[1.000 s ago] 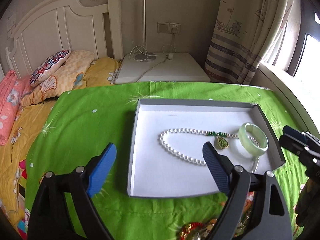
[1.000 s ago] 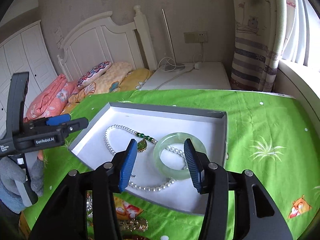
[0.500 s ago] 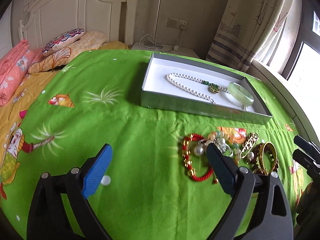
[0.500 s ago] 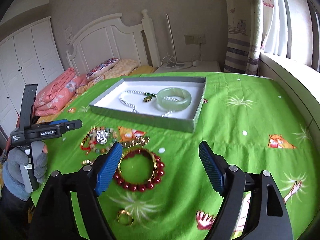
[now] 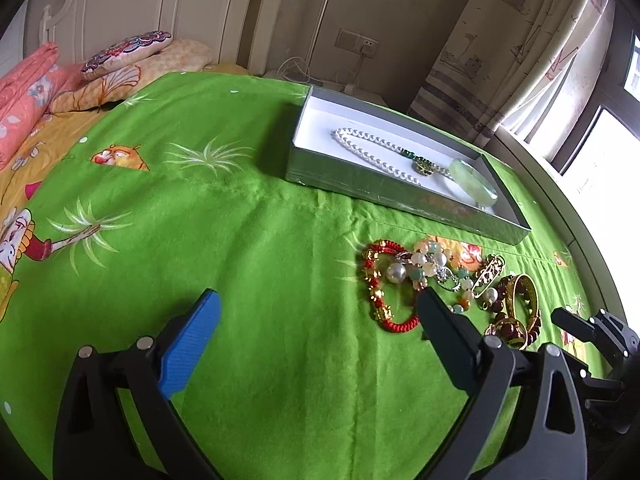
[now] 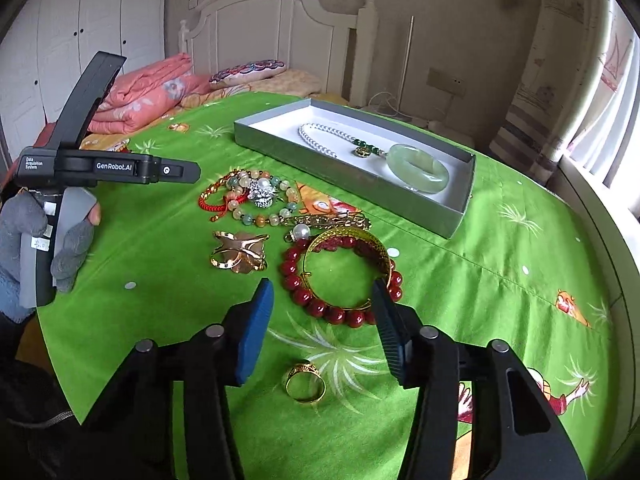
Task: Organize jewelry
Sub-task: 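Grasp the gold bangle with the right tool while the left tool grasps a gold ring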
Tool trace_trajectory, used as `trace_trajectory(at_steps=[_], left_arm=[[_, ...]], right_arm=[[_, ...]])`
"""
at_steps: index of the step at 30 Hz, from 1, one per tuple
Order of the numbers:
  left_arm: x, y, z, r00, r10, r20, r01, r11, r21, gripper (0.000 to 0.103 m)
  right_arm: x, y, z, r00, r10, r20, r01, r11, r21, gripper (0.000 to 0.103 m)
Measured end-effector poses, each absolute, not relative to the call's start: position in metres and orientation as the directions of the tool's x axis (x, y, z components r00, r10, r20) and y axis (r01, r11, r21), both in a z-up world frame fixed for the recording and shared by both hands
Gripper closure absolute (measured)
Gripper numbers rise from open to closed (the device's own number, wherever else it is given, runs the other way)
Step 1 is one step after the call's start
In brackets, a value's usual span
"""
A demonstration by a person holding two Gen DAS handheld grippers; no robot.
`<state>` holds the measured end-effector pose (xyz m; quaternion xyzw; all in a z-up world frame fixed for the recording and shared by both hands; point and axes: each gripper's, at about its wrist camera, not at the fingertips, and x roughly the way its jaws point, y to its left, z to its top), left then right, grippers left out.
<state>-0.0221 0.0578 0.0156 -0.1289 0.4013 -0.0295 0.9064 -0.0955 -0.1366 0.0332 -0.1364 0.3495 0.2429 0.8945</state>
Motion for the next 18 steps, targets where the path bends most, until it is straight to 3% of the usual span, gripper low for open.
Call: trace_trajectory(at_steps=[3,6,18], left_arm=[[-0.022,0.058,0.016,0.677,-0.159,-0.719,-0.047,0.965,-0.257,0.006],[-0.023,0.058,0.016,0.681,-0.164,-0.713,-0.045,0.963,-0.264,0.006],[-0.042,0.046,0.029,0.728,-0.26,-0.635,0.09,0.954,-0.287,0.006]], right_arm=[[-0.088,-0.132,0.033,0.628,0.349,-0.696,-0.526,0.849,-0.049,0.072],[-0.077,-0.128,0.032,0.593,0.373,-0.713,-0.524,0.852,0.01,0.077],[-0.051,-0.118,0.024,0.55,0.355,-0.756,-0.483,0.873,0.058,0.085]])
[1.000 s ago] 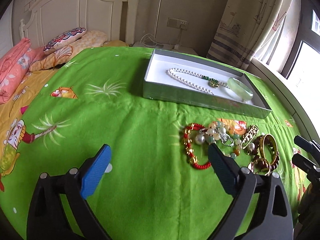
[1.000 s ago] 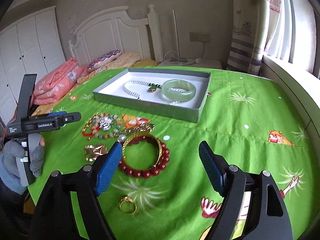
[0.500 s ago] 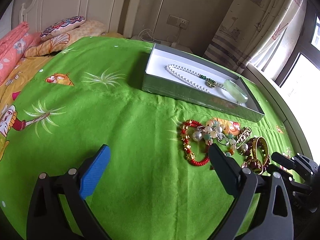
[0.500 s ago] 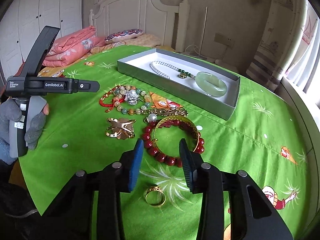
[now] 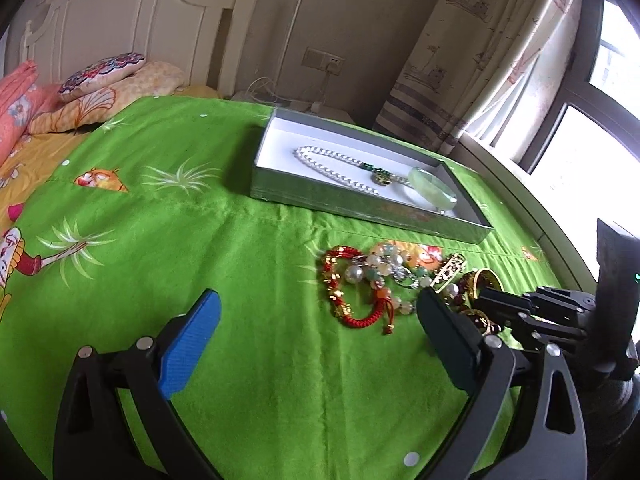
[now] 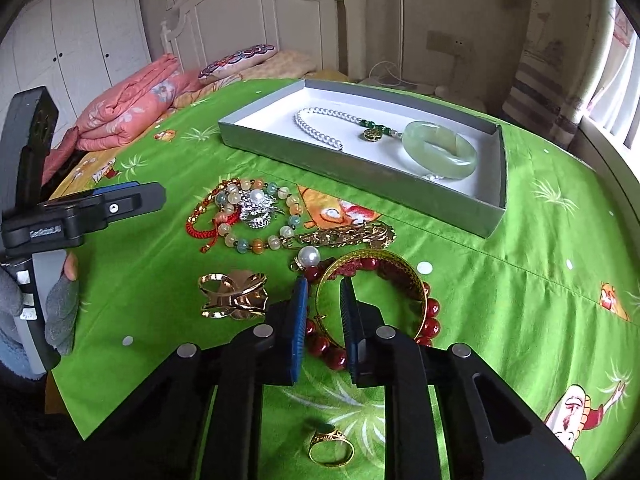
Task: Organize jewelry
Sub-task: 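Grasp the gold bangle with the right tool while the left tool grasps a gold ring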
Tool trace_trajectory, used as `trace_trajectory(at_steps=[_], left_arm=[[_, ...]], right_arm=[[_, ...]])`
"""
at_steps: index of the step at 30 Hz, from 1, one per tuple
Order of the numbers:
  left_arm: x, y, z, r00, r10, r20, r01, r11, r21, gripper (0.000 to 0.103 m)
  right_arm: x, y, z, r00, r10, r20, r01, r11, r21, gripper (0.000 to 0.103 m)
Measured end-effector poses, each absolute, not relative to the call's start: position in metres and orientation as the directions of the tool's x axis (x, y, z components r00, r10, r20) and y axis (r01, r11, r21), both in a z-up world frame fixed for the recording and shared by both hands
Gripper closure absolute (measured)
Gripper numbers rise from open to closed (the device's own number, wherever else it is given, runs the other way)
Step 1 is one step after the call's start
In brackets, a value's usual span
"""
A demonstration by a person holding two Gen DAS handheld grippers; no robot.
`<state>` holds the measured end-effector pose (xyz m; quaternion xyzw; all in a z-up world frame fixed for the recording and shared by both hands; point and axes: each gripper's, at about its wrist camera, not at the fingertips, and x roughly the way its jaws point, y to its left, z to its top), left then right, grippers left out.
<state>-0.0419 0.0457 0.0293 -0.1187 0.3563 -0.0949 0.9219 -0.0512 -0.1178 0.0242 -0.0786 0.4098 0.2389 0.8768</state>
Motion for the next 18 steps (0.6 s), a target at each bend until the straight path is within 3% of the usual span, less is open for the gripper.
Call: trace_trajectory(at_steps=[6,10,13,18], left_arm=[[-0.055,0.015,0.035,0.7,-0.365,-0.613,0.273,0.931,-0.243,0.006],[-0.058,0.002,0.032,0.67,-0.401,-0.625,0.331,0.915,-0.231,0.006],[-0.06,-0.01,0.03,0.651,-0.402,-0.644,0.365,0.909,-0.199,0.006],[-0.072,-0.053,0.03,0.663,-0.33,-0.672,0.457,0.889,0.014,0.006]], right_arm=[[-0.041,-0.117,0.017,0.524,0.35,-0.776,-0.47,0.879,0.079,0.085],[-0.045,-0.113,0.017,0.525,0.355,-0.773,-0.491,0.869,0.066,0.095],[-0.052,-0.123,0.027,0.571,0.39,-0.723,-0.482,0.872,0.089,0.095],[-0.059,-0.16,0.04,0.622,0.486,-0.614,-0.445,0.865,0.233,0.096]])
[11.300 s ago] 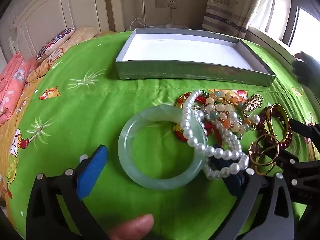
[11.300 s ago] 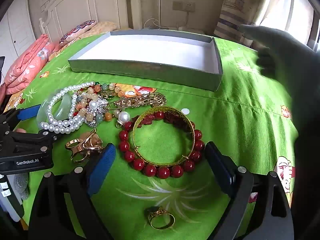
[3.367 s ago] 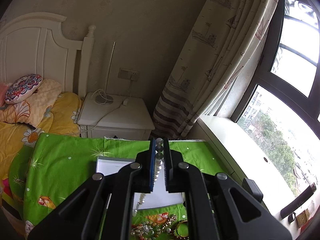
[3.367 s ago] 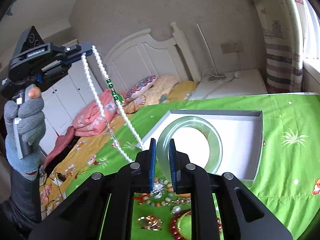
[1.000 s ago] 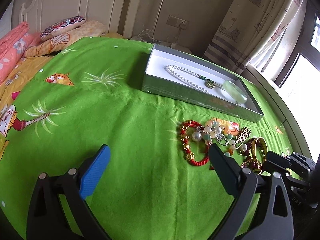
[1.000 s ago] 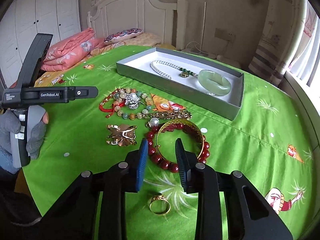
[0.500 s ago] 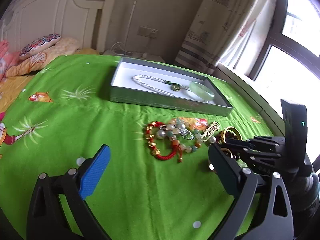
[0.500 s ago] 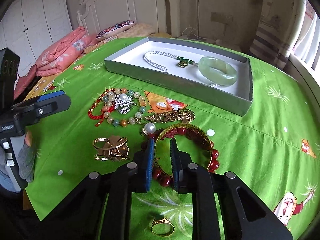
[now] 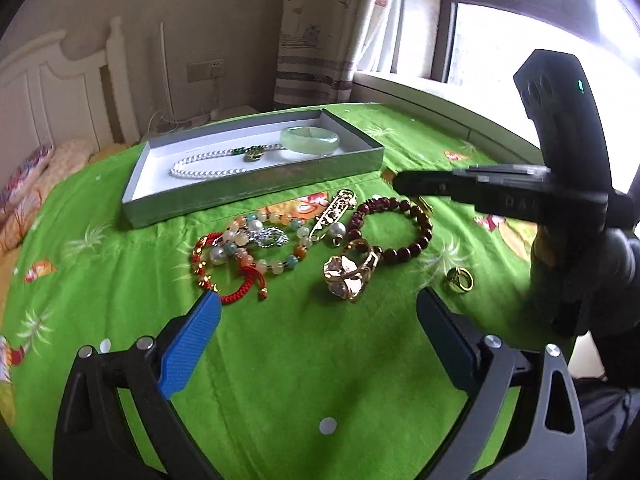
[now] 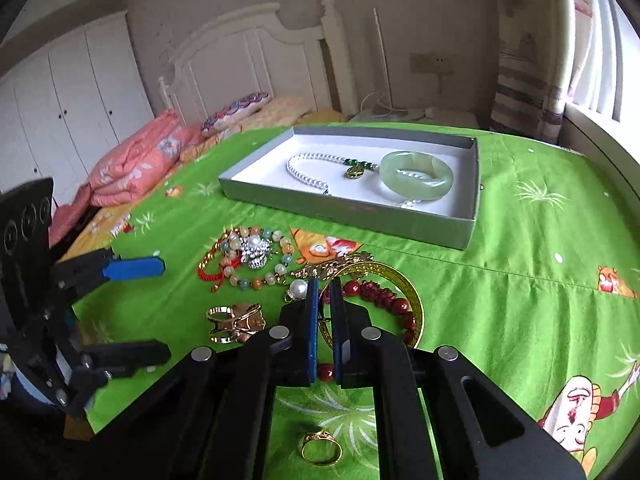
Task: Organize jewelry
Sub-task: 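Grasp the gold bangle with the right tool while the left tool grasps a gold ring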
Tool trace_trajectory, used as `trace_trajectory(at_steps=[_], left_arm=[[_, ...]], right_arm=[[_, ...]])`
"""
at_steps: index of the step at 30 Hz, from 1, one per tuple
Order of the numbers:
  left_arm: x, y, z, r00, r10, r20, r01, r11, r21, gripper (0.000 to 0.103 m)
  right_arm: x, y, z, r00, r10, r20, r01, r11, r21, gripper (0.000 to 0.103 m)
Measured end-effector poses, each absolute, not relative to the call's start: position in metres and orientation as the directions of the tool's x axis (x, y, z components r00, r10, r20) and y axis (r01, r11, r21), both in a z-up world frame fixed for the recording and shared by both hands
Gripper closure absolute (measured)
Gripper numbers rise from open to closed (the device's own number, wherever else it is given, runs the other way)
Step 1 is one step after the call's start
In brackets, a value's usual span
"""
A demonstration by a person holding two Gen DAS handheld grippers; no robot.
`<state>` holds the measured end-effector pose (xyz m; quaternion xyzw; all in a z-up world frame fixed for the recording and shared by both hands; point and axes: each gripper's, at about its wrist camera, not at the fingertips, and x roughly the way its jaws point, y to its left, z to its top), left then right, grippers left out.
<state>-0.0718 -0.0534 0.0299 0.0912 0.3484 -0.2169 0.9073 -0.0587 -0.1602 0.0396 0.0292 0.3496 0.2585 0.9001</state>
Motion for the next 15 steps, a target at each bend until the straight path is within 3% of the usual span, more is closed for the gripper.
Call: trace_trajectory(at_steps=[5,7,12,13,15], left_arm=[[-0.069,-0.087,0.02,0.664,-0.263,-0.701,0.518,0.837,0.176,0.015],[-0.063,-0.093,0.017,0.652,-0.252,-0.715,0.527,0.829,0.188,0.026],[-0.049,-0.093,0.009,0.618,-0.252,-0.745,0.524,0.838,0.151,0.074],[-0.049,-0.094,0.008,0.617,-0.247,-0.747,0.522,0.839,0.154,0.08],[-0.051,-0.094,0.009,0.624,-0.256,-0.738,0.528,0.834,0.157,0.081]], right_arm=[[-0.064,-0.185,0.047,0.644,0.559,-0.522,-0.446,0.829,0.338,0.096],[-0.065,-0.189,0.049,0.645,0.571,-0.508,-0.447,0.821,0.355,0.096],[-0.068,-0.193,0.05,0.65,0.581,-0.49,-0.446,0.814,0.372,0.096],[-0.069,-0.193,0.05,0.649,0.583,-0.489,-0.448,0.812,0.374,0.096],[-0.07,-0.194,0.05,0.649,0.586,-0.485,-0.448,0.81,0.378,0.096]])
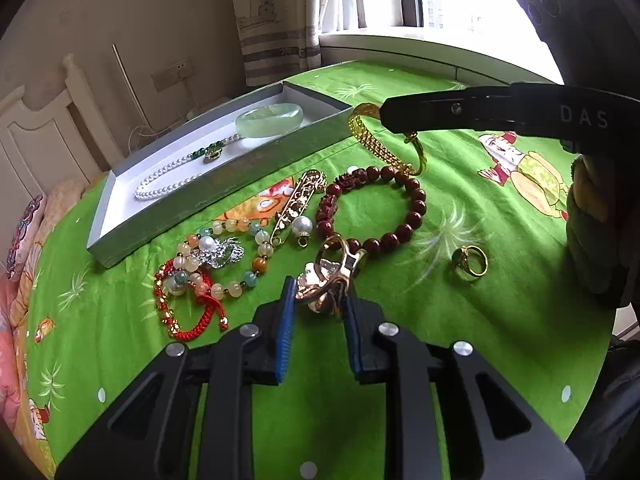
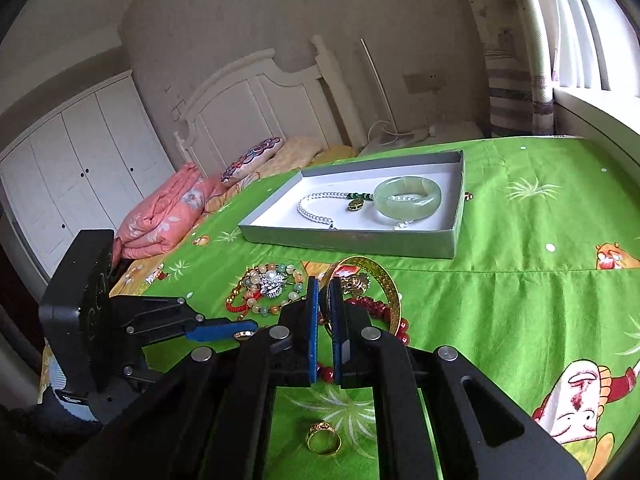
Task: Organize jewelry
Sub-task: 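Grasp the gold bangle with the right tool while the left tool grasps a gold ring, then carry gold bangle and gold ring into the box and open both tools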
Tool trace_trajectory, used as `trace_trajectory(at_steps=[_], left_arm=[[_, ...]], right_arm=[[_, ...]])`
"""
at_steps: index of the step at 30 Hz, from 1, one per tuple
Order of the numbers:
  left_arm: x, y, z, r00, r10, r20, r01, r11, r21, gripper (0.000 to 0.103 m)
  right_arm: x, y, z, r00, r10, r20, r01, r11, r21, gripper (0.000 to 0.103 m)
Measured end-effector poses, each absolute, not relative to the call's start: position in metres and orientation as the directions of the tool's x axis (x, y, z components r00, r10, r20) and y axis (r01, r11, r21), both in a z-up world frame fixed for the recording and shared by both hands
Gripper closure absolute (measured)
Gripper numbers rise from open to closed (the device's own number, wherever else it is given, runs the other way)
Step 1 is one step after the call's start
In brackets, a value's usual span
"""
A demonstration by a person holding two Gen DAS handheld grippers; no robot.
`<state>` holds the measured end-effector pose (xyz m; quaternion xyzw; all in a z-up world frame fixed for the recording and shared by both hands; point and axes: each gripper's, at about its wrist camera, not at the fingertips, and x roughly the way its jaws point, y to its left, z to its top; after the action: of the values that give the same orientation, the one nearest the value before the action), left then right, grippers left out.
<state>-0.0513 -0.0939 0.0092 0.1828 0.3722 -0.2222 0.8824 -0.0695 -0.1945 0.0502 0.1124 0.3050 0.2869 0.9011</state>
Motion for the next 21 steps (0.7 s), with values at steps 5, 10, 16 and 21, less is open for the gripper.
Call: trace_trajectory(at_steps=[5,10,16,21], left_arm=[[-0.058,-0.085,0.021,0.662,-0.282,-0.694,0.498,0.857,0.128,0.081],[-0.059,-0.073,0.034,0.683,-0.298,-0.667,0.468,0.879,0.087,0.081],[-0.055,-0.066,0.044,0.711,-0.252,-0.656,0.425,0.898,0.116,0.081],[-0.045,-0.061,0.049,0.725,-0.212,-0.656,0.383,0.915,0.127,0.081]], right_arm=[[-0.07,-0.199,0.05,0.651,0.593,-0.473,-0.45,0.804,0.389,0.096],[-0.075,-0.199,0.053,0.662,0.594,-0.457,-0.461,0.804,0.375,0.096],[-0.077,-0.2,0.054,0.67,0.59,-0.45,-0.461,0.806,0.371,0.096],[-0.076,-0.198,0.059,0.676,0.587,-0.445,-0.464,0.809,0.362,0.096]])
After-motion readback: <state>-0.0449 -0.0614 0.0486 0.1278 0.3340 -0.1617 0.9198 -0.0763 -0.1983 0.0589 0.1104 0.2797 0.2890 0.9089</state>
